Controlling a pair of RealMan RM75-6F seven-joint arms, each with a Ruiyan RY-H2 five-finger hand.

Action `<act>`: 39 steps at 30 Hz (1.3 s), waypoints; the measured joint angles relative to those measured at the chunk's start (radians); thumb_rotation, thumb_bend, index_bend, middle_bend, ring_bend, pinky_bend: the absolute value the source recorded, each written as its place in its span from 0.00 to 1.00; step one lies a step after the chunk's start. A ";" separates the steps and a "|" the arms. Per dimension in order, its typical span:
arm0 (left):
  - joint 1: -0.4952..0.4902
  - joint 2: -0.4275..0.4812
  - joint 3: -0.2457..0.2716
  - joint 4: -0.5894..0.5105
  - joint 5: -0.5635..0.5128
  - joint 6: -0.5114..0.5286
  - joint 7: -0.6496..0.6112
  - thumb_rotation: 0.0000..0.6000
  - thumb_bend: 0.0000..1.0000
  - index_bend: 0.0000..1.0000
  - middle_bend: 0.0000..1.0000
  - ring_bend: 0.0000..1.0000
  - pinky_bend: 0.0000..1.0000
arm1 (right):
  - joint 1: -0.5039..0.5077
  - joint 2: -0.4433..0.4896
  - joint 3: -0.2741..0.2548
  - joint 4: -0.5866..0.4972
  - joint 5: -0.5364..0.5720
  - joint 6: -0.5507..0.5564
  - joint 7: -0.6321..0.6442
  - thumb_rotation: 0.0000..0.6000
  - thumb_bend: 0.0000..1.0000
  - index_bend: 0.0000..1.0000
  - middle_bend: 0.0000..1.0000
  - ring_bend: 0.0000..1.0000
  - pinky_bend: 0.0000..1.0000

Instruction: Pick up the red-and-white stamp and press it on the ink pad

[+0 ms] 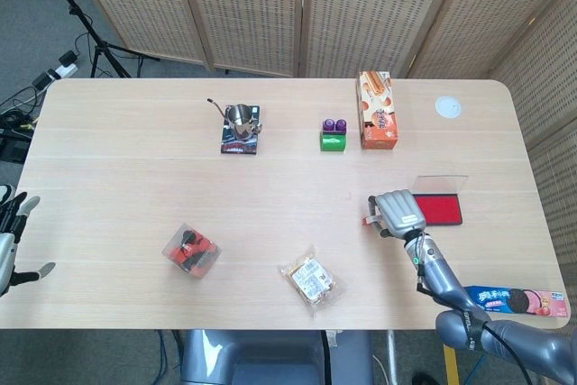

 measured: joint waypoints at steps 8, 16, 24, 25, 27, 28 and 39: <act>0.001 0.000 0.000 -0.001 0.000 0.002 -0.001 1.00 0.13 0.00 0.00 0.00 0.00 | 0.009 -0.010 -0.003 0.006 0.038 -0.002 -0.033 1.00 0.49 0.49 0.94 0.99 1.00; 0.001 0.005 0.001 -0.004 0.000 0.001 -0.010 1.00 0.13 0.00 0.00 0.00 0.00 | 0.021 -0.009 -0.007 -0.017 0.077 -0.003 -0.070 1.00 0.48 0.41 0.94 0.99 1.00; 0.003 0.008 0.001 -0.003 0.004 0.006 -0.016 1.00 0.13 0.00 0.00 0.00 0.00 | 0.028 -0.005 -0.013 -0.033 0.078 0.001 -0.075 1.00 0.49 0.32 0.94 0.99 1.00; 0.003 0.008 0.001 -0.002 0.003 0.006 -0.017 1.00 0.13 0.00 0.00 0.00 0.00 | 0.028 -0.002 -0.014 -0.037 0.077 0.002 -0.075 1.00 0.49 0.31 0.94 0.99 1.00; 0.003 0.008 0.001 -0.002 0.003 0.006 -0.018 1.00 0.13 0.00 0.00 0.00 0.00 | 0.027 0.004 -0.015 -0.047 0.074 0.005 -0.071 1.00 0.49 0.28 0.94 0.99 1.00; 0.004 0.009 0.001 -0.002 0.004 0.006 -0.019 1.00 0.13 0.00 0.00 0.00 0.00 | 0.026 0.008 -0.015 -0.053 0.072 0.007 -0.069 1.00 0.50 0.27 0.94 0.99 1.00; 0.009 0.015 0.008 -0.009 0.025 0.018 -0.029 1.00 0.13 0.00 0.00 0.00 0.00 | 0.001 0.109 -0.029 -0.207 0.026 0.054 -0.061 1.00 0.51 0.20 0.92 0.99 1.00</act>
